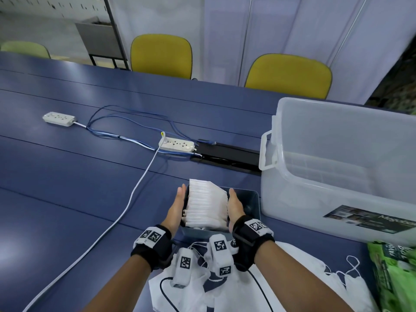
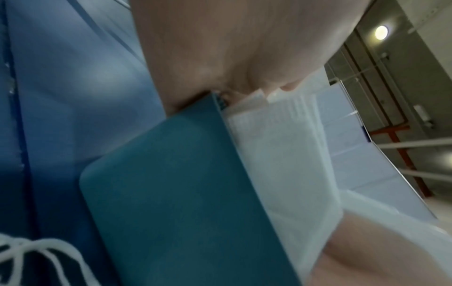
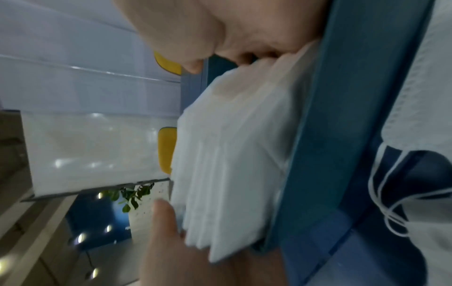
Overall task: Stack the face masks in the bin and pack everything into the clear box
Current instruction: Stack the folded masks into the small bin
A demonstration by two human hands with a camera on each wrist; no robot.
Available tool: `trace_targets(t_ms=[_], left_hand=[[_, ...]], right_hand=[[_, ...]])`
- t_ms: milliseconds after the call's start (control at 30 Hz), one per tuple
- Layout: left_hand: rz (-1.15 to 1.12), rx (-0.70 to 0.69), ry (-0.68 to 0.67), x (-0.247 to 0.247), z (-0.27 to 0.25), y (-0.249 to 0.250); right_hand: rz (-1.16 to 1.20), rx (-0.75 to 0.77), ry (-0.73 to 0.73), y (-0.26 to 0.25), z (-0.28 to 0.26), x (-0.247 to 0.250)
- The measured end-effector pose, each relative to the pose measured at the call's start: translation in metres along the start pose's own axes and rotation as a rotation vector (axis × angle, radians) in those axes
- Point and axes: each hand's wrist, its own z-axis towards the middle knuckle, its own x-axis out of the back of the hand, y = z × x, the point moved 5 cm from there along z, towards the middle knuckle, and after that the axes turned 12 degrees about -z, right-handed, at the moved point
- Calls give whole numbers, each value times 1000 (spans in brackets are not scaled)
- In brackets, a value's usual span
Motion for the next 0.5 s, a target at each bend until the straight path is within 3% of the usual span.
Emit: trace_targets(t_ms=[67, 267, 500], left_hand=[[31, 15, 4, -8, -9, 3], [79, 51, -33, -13, -11, 5], [201, -129, -72, -6, -7, 9]], right_hand=[[-75, 12, -51, -8, -11, -10], [-225, 27, -28, -10, -23, -18], [-370, 62, -20, -13, -21, -11]])
